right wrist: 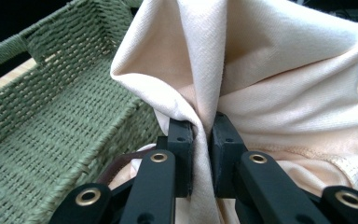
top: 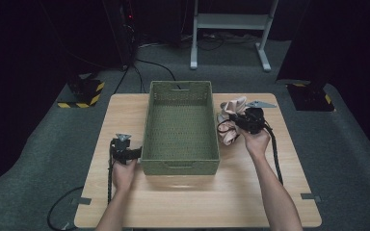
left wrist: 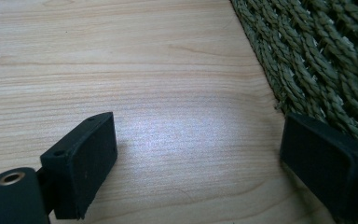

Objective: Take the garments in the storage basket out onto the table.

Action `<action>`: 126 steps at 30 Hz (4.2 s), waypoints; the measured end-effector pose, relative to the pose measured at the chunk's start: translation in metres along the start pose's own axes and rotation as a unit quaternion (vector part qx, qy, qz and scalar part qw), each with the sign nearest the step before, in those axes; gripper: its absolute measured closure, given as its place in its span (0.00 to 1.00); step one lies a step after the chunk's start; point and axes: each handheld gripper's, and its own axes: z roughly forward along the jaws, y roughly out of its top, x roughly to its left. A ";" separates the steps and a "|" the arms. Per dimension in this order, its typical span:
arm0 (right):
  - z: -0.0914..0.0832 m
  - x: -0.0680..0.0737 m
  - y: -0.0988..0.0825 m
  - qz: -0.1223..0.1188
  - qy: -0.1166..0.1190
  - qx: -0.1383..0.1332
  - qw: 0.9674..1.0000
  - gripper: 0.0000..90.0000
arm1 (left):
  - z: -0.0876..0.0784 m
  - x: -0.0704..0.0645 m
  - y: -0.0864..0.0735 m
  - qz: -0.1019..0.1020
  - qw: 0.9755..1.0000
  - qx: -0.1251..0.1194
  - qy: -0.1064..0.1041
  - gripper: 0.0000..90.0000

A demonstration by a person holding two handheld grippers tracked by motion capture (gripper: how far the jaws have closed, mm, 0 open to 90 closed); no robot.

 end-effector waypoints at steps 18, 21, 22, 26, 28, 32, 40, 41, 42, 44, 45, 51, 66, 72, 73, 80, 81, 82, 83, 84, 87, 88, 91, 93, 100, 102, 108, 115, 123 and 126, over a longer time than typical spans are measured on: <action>0.015 -0.007 -0.022 0.014 0.007 0.033 0.999 0.89 | 0.000 0.000 0.000 0.001 1.000 0.001 0.001 0.13; 0.018 -0.009 -0.027 0.019 0.009 0.039 0.999 0.89 | 0.000 0.000 0.000 0.001 1.000 0.001 0.001 0.13; 0.019 -0.009 -0.028 0.020 0.010 0.040 0.999 0.89 | 0.000 0.000 0.000 0.002 1.000 0.001 0.001 0.13; 0.021 -0.010 -0.031 0.024 0.013 0.044 0.999 0.89 | 0.000 -0.001 0.000 0.003 1.000 0.001 0.002 0.13; 0.022 -0.010 -0.032 0.026 0.015 0.046 0.998 0.89 | 0.000 -0.001 0.000 0.003 1.000 0.001 0.002 0.13; 0.025 -0.010 -0.036 0.032 0.018 0.054 0.998 0.88 | 0.000 -0.001 0.000 0.003 1.000 0.001 0.002 0.13; 0.033 -0.010 -0.040 0.039 0.021 0.075 0.996 0.88 | 0.000 -0.001 0.000 0.003 1.000 0.001 0.002 0.13; 0.034 -0.009 -0.040 0.039 0.021 0.075 0.996 0.87 | 0.000 -0.001 0.000 0.003 1.000 0.001 0.002 0.13; 0.034 -0.009 -0.040 0.038 0.021 0.077 0.996 0.87 | 0.000 -0.001 0.000 0.003 1.000 0.001 0.002 0.13; 0.034 -0.008 -0.040 0.036 0.019 0.078 0.996 0.85 | 0.000 -0.001 0.000 0.003 1.000 0.001 0.002 0.13; 0.034 -0.009 -0.040 0.035 0.018 0.078 0.996 0.84 | 0.000 -0.001 0.000 0.003 1.000 0.001 0.002 0.13; 0.031 -0.007 -0.039 0.023 0.012 0.077 0.997 0.71 | 0.000 -0.001 0.000 0.003 1.000 0.001 0.002 0.13; 0.021 -0.006 -0.032 0.019 0.019 0.059 0.998 0.40 | 0.000 -0.001 0.000 0.003 1.000 0.001 0.002 0.13; 0.013 -0.008 -0.029 0.022 0.023 0.044 0.999 0.38 | 0.000 -0.001 0.000 0.003 1.000 0.001 0.002 0.13; 0.012 -0.008 -0.029 0.023 0.023 0.041 0.999 0.38 | 0.000 -0.001 0.000 0.003 1.000 0.001 0.002 0.13; 0.004 -0.010 -0.026 0.029 0.027 0.025 0.999 0.37 | 0.000 -0.001 0.000 0.003 1.000 0.002 0.002 0.13; 0.003 -0.011 -0.025 0.031 0.028 0.022 0.999 0.37 | 0.000 -0.001 0.000 0.003 1.000 0.001 0.002 0.13; 0.001 -0.011 -0.025 0.032 0.028 0.019 0.999 0.37 | 0.000 -0.001 0.000 0.003 1.000 0.001 0.002 0.13; 0.000 -0.012 -0.024 0.033 0.028 0.015 0.999 0.37 | 0.000 -0.001 0.000 0.003 1.000 0.002 0.002 0.13; -0.001 -0.012 -0.024 0.036 0.028 0.013 0.999 0.36 | 0.000 -0.001 0.000 0.003 1.000 0.001 0.002 0.13; -0.004 -0.014 -0.023 0.038 0.030 0.006 0.999 0.36 | 0.000 -0.001 0.000 0.003 1.000 0.002 0.002 0.13; -0.005 -0.014 -0.022 0.038 0.029 0.005 0.999 0.36 | 0.000 -0.001 0.000 0.003 1.000 0.002 0.002 0.13; -0.009 -0.014 -0.021 0.038 0.027 0.000 0.999 0.35 | 0.000 -0.001 0.000 0.003 1.000 0.002 0.002 0.13; -0.011 -0.015 -0.021 0.038 0.026 -0.004 0.999 0.35 | 0.000 -0.001 0.000 0.003 1.000 0.002 0.002 0.13; -0.017 -0.016 -0.019 0.038 0.024 -0.012 0.999 0.33 | 0.000 -0.001 0.000 0.003 1.000 0.001 0.003 0.13; -0.019 -0.017 -0.019 0.043 0.024 -0.017 0.999 0.33 | 0.000 -0.001 0.000 0.004 1.000 0.002 0.003 0.13; -0.026 -0.019 -0.017 0.043 0.024 -0.025 0.998 0.32 | 0.000 -0.001 0.000 0.004 1.000 0.002 0.003 0.13; -0.032 -0.021 -0.017 0.046 0.023 -0.032 0.998 0.32 | 0.000 -0.001 0.000 0.005 1.000 0.002 0.004 0.13; -0.040 -0.027 -0.019 0.052 0.021 -0.039 0.998 0.32 | 0.000 -0.001 0.000 0.005 1.000 0.002 0.005 0.13; -0.043 -0.029 -0.020 0.055 0.020 -0.045 0.997 0.32 | 0.000 -0.001 0.000 0.005 1.000 0.002 0.005 0.13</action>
